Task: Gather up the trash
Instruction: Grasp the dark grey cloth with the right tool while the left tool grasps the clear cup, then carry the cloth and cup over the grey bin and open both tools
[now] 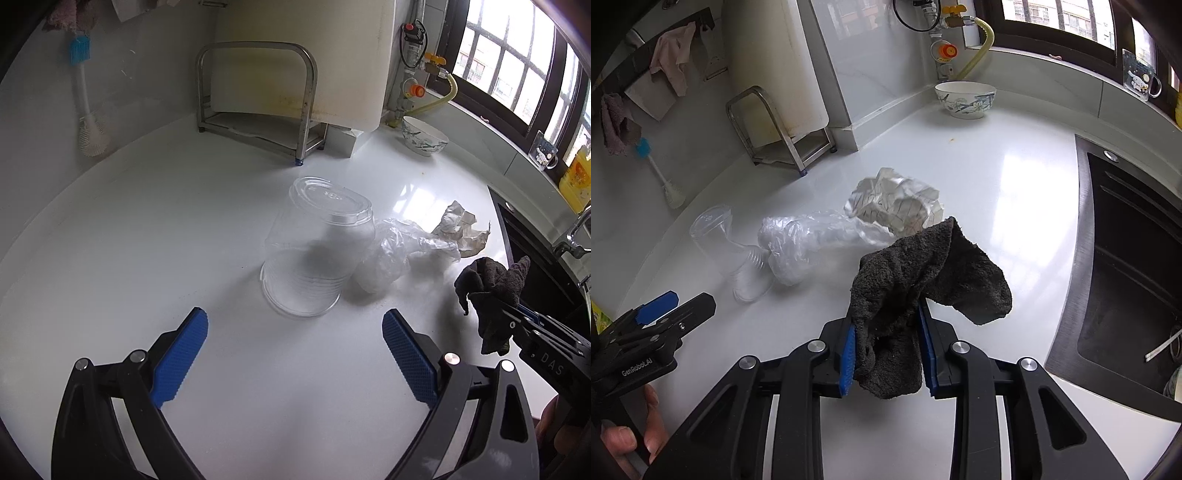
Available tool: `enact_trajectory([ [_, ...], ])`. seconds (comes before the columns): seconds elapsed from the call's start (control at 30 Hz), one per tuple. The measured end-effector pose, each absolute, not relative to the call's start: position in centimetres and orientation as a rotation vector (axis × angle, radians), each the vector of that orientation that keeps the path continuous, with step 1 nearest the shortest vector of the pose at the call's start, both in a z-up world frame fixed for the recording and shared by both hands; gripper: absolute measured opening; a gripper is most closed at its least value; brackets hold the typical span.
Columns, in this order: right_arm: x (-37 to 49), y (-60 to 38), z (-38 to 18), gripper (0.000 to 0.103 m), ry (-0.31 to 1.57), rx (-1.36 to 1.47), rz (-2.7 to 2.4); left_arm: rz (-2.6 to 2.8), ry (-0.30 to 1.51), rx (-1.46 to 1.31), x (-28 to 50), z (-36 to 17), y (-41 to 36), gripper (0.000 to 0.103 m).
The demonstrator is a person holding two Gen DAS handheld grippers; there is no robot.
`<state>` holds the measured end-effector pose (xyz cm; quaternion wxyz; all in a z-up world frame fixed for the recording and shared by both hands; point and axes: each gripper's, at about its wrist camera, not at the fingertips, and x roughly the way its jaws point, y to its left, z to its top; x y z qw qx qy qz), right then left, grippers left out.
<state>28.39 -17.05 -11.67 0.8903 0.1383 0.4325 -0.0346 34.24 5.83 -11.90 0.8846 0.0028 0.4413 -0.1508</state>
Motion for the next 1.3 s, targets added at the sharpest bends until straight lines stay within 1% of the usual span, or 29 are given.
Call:
enact_trajectory([
  [0.6, 26.8, -17.7, -12.1, 0.028, 0.894, 0.328, -0.047, -0.275, 0.817, -0.015, 38.2, -12.4, 3.4, 0.093],
  [0.63, 26.8, -17.7, -12.1, 0.028, 0.894, 0.327, -0.046, -0.273, 0.813, -0.02, 38.4, -12.4, 3.5, 0.092],
  [0.7, 26.6, -17.7, -12.2, 0.028, 0.895, 0.329, -0.045, -0.272, 0.809, -0.026, 38.6, -12.3, 3.5, 0.084],
  [0.77, 26.5, -17.7, -12.2, 0.028, 0.897, 0.332, -0.044, -0.27, 0.817, -0.021, 38.6, -12.4, 3.5, 0.073],
  [0.83, 26.5, -17.5, -12.2, 0.028, 0.896, 0.335, -0.043, -0.266, 0.828, -0.013, 38.7, -12.6, 3.4, 0.067],
  [1.3, 25.4, -16.4, -11.3, 0.028, 0.892, 0.329, -0.019, -0.255, 0.819, -0.007, 36.5, -11.3, 4.2, 0.065],
])
